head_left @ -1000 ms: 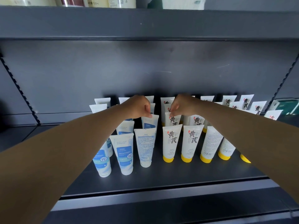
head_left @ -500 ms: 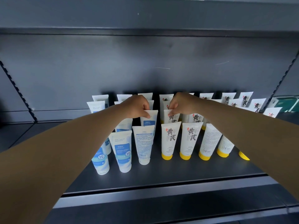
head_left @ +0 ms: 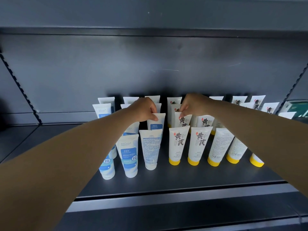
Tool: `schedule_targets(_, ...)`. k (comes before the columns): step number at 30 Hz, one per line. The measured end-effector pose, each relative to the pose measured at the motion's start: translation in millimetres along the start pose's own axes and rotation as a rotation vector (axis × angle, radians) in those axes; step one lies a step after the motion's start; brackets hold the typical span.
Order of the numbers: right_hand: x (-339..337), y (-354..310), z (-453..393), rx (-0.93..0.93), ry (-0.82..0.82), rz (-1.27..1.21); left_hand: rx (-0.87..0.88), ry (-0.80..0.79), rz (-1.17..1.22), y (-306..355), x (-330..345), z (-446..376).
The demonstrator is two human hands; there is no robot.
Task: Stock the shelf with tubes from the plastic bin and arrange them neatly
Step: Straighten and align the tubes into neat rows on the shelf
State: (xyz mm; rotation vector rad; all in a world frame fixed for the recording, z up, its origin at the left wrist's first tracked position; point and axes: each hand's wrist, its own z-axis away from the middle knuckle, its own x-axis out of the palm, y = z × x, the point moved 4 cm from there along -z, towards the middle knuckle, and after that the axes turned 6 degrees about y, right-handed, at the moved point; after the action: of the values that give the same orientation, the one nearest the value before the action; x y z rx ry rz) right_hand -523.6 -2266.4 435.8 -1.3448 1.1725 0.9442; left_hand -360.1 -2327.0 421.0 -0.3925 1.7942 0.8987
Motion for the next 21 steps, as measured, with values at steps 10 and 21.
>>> schedule_targets(10,2.8,-0.7,2.4,0.004,-0.035,-0.022,-0.021,-0.046,-0.017,1.4,-1.8,0.9)
schedule_targets(21,-9.8,-14.9,5.3,0.009,-0.021,0.073,-0.056,-0.027,0.007,-12.0,-35.3,13.6)
